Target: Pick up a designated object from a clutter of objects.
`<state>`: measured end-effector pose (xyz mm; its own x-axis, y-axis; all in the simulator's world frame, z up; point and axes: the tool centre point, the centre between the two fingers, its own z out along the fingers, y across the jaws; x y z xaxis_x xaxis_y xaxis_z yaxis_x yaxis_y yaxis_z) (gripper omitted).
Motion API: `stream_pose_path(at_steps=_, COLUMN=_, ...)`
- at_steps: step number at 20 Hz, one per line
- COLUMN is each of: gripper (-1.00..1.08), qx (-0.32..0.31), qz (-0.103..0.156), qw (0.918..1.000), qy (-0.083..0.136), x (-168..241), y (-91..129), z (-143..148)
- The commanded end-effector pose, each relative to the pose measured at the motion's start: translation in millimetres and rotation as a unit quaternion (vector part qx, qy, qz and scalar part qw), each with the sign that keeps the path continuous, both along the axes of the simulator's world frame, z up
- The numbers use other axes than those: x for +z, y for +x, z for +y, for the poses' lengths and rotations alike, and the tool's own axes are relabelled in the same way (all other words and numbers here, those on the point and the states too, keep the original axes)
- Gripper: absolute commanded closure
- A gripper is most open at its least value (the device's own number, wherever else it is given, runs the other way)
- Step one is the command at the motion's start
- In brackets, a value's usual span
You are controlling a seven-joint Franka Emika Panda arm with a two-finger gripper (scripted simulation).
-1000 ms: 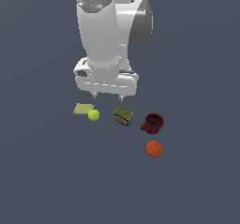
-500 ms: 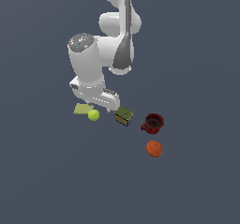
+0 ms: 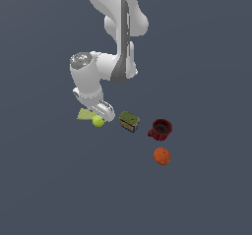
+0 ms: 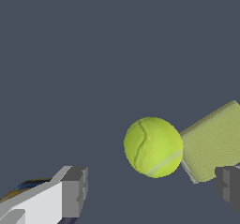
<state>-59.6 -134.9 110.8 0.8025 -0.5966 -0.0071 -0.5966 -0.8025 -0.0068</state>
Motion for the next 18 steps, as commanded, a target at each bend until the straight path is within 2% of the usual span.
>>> stream_pose_path(at_steps=1, gripper=-0.92, qx=-0.017, qz=-0.001, qw=0.9999, qy=-0.002, x=-8.8, y=-6.0, z=-6.0)
stream_pose_path(at_steps=12, gripper=-0.92, qx=-0.033, qz=0.000, qw=0.9995, qy=-0.004, x=-20.2, y=-12.9, z=-11.9)
stream_pose_path(at_steps=18, gripper=-0.92, qx=-0.034, qz=0.000, qw=0.9994, qy=-0.005, x=-41.2, y=-13.9, z=-12.1)
